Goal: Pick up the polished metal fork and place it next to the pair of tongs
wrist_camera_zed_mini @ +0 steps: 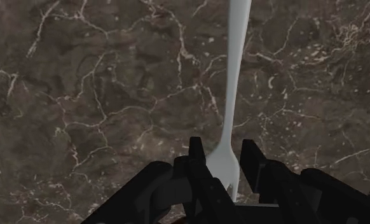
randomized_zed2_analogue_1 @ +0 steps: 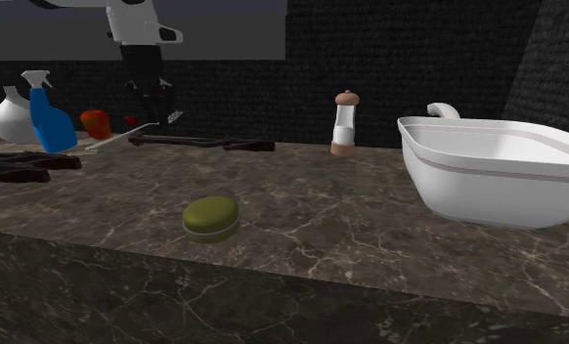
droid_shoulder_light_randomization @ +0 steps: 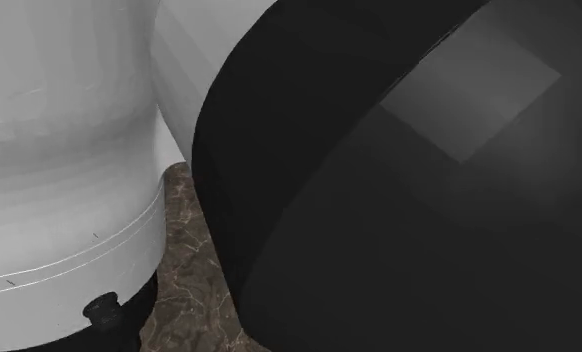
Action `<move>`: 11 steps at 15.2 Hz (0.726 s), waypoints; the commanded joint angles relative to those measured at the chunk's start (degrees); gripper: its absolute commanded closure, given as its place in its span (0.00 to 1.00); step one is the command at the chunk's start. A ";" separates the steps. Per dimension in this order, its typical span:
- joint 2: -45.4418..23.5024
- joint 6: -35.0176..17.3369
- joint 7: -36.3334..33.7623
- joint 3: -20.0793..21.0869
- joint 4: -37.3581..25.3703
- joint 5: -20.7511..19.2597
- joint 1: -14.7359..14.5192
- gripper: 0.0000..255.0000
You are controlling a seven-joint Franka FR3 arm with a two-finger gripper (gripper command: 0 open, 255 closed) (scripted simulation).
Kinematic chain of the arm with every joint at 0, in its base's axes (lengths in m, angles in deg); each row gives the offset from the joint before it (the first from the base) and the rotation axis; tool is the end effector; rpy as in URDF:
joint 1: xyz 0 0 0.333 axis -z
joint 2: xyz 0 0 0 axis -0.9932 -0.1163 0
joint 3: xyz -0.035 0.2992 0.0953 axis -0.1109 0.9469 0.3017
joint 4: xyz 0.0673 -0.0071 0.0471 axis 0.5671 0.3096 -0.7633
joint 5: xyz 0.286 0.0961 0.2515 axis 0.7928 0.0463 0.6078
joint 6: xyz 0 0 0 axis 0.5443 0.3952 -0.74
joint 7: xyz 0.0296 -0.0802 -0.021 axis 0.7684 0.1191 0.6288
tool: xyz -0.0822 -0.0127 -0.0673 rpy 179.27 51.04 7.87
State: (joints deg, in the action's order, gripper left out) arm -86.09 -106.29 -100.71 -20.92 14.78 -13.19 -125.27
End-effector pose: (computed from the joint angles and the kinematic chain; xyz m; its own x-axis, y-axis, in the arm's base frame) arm 0.2053 0.5937 0.4783 0.6844 0.7279 0.0425 0.7290 -0.6843 -0.0178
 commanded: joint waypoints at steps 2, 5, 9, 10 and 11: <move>-2.26 0.90 -4.24 0.99 -2.63 -1.64 -3.04 1.00; -5.05 2.13 -8.53 1.76 -6.01 -3.54 -6.61 1.00; -9.56 4.36 -13.99 2.37 -11.83 -6.37 -11.96 1.00; -10.83 5.03 -15.28 2.43 -13.54 -7.10 -13.42 1.00; -12.15 5.76 -16.52 2.47 -15.38 -7.85 -14.92 1.00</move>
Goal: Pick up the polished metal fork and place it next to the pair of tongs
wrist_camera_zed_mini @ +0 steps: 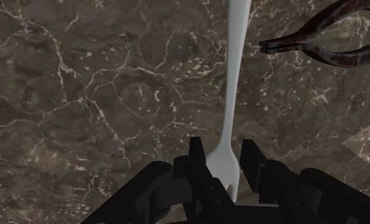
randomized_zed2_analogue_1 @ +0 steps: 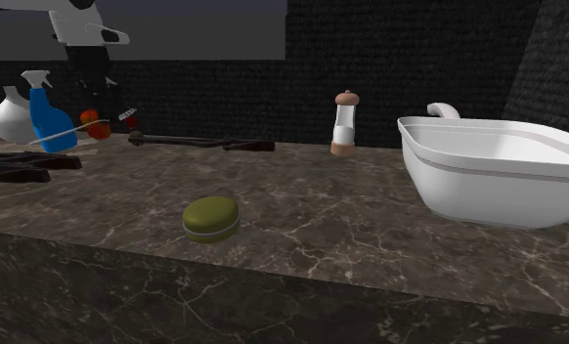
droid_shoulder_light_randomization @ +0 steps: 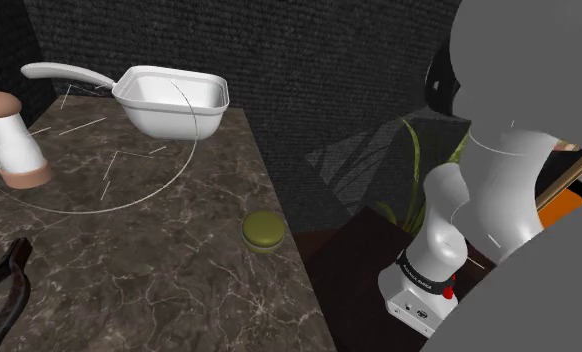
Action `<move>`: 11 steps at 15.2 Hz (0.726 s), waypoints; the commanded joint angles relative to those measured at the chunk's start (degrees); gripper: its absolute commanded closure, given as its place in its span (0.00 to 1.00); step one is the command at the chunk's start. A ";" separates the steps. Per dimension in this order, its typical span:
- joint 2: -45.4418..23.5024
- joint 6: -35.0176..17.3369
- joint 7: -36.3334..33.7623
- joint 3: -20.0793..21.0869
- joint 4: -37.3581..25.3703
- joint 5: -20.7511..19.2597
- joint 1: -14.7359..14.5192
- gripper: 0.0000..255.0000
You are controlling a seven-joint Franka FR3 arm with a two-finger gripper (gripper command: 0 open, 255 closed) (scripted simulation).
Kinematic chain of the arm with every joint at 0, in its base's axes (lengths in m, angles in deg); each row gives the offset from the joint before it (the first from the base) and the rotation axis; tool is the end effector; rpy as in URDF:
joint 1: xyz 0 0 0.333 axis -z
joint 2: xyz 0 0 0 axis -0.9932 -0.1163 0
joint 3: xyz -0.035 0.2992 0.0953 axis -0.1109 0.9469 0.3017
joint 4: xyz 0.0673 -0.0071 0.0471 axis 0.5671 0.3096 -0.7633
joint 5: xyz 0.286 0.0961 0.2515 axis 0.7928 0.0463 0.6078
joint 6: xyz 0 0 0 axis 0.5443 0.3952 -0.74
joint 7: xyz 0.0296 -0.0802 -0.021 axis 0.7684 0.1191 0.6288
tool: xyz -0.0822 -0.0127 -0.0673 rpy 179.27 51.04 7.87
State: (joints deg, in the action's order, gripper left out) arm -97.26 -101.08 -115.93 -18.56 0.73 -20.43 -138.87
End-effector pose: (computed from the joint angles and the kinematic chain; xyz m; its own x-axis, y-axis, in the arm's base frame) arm 0.0851 0.6717 0.4787 0.6848 0.7275 0.0427 0.7286 -0.6847 -0.0181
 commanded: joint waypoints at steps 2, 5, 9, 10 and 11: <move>-3.82 2.17 -3.65 0.03 -5.40 -2.10 -4.51 1.00; -8.54 5.08 -6.71 -0.33 -12.61 -4.33 -9.67 1.00; -8.56 2.03 -7.07 -0.50 -9.47 -4.47 -9.11 1.00; -8.61 1.30 -7.17 -0.54 -8.75 -4.53 -8.99 1.00; -8.68 0.58 -7.27 -0.58 -8.06 -4.61 -8.88 1.00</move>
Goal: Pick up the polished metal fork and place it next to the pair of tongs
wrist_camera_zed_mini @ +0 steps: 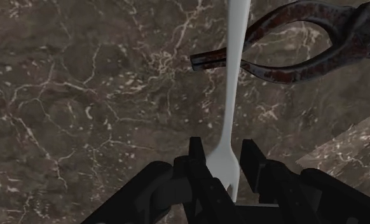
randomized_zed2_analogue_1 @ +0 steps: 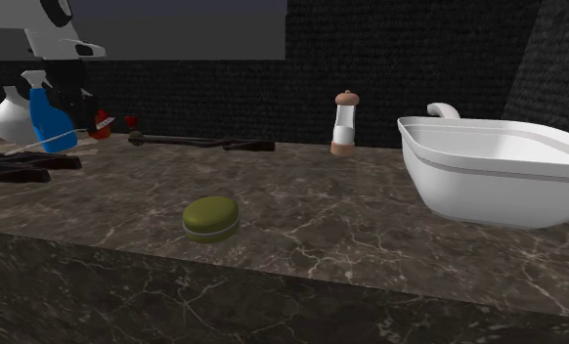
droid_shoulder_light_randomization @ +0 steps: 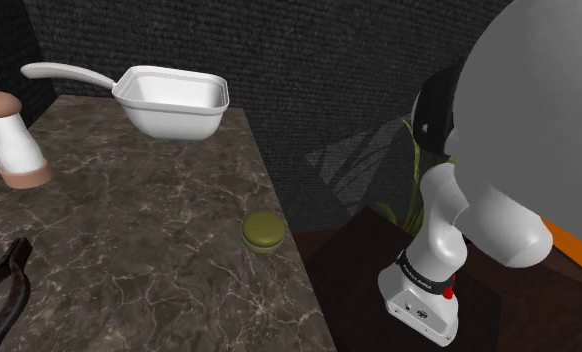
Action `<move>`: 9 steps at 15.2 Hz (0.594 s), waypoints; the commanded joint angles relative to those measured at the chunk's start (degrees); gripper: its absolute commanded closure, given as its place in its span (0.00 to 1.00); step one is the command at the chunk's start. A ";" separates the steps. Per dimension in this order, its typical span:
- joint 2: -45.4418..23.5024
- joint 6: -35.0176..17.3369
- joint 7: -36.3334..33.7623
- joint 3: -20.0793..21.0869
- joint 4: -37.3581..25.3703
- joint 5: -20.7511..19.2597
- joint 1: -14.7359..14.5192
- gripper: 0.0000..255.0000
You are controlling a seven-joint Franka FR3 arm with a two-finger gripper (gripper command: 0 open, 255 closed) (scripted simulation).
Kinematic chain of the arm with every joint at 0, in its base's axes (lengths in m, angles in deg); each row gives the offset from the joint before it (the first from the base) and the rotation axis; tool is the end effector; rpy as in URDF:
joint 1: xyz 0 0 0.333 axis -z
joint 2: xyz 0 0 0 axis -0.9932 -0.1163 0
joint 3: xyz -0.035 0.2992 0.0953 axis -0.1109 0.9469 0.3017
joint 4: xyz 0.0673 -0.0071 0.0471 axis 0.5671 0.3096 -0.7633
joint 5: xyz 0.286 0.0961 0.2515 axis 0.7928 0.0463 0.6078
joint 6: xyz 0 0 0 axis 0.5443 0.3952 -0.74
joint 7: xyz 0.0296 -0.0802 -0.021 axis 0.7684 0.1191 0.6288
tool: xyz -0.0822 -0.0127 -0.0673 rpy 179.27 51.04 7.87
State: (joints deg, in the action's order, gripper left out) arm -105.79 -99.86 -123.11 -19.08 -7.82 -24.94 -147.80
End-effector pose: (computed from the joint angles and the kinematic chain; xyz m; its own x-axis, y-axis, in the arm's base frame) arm 0.0182 0.7115 0.4519 0.6858 0.7266 0.0423 0.7276 -0.6857 -0.0174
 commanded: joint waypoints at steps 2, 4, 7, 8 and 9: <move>-0.34 -2.06 -0.30 -0.16 1.80 -0.27 0.24 1.00; -0.57 -3.44 -0.51 -0.28 3.02 -0.47 0.39 1.00; -1.02 -5.45 -0.84 -0.49 4.69 -0.82 0.55 1.00; -1.19 -6.11 -0.95 -0.57 5.20 -0.96 0.59 1.00; -1.38 -6.76 -1.06 -0.66 5.70 -1.09 0.62 1.00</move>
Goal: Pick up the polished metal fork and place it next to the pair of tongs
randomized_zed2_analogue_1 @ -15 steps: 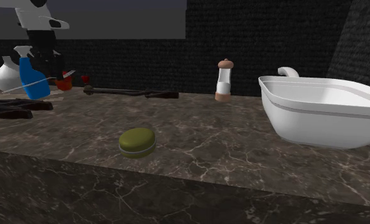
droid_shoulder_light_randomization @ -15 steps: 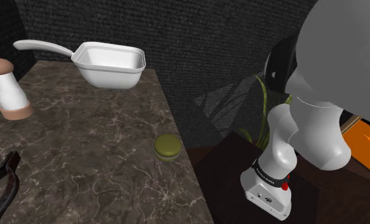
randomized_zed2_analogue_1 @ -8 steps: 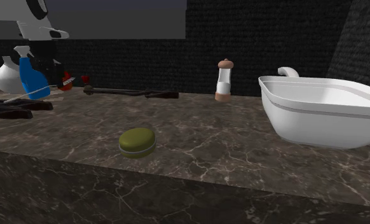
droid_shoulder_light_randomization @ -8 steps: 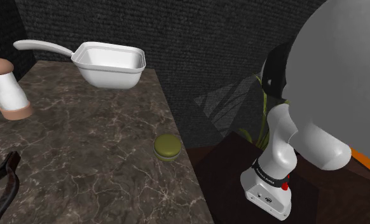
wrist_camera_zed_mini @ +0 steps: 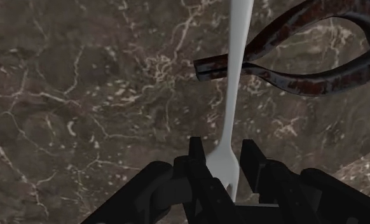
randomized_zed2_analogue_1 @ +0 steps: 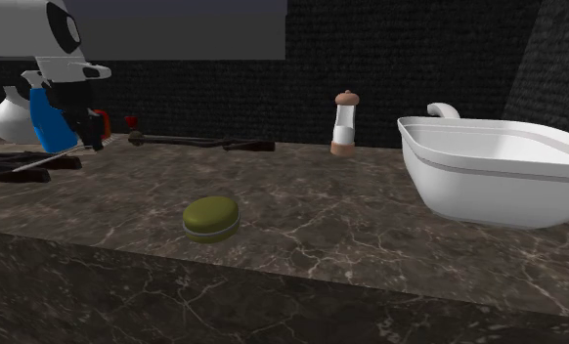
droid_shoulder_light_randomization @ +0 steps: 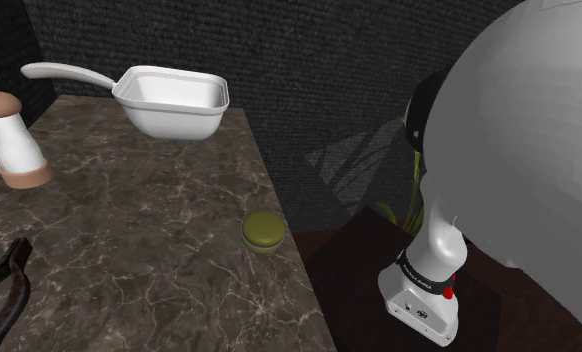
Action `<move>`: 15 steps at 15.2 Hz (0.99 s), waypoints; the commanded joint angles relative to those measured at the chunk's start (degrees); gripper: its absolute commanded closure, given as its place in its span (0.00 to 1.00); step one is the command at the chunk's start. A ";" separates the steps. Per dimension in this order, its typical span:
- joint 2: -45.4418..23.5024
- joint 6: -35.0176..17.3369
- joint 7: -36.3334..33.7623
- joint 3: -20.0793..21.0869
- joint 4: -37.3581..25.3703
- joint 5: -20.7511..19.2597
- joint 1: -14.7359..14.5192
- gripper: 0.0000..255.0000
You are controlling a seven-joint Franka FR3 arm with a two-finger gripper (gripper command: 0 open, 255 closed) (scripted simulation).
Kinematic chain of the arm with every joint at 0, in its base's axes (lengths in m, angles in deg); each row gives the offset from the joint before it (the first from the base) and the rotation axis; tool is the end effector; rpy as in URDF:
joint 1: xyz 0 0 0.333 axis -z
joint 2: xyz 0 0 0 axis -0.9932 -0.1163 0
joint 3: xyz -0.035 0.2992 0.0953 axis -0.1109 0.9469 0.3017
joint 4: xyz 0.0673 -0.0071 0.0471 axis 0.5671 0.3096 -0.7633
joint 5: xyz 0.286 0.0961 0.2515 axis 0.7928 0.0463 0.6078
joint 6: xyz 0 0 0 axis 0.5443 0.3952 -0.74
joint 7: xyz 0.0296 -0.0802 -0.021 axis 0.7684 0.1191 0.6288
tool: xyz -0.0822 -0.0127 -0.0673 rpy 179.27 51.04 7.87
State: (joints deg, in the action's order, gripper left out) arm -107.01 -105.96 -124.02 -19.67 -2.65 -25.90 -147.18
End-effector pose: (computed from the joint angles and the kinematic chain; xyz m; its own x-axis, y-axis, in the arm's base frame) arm 0.0188 0.7121 0.4047 0.6860 0.7263 0.0426 0.7274 -0.6860 -0.0178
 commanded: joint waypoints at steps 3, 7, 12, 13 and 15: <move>-0.79 -2.56 -0.49 -0.35 1.91 -0.58 0.06 1.00; -1.68 -4.76 -0.93 -0.73 3.36 -1.18 0.05 1.00; -1.68 -4.76 -0.93 -0.73 3.36 -1.18 0.05 1.00; -1.68 -4.76 -0.94 -0.72 3.36 -1.18 0.05 1.00; -1.72 -4.76 -0.93 -0.73 3.32 -1.19 0.04 0.00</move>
State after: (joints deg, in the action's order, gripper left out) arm -108.61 -110.79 -124.98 -20.37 0.76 -27.08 -147.11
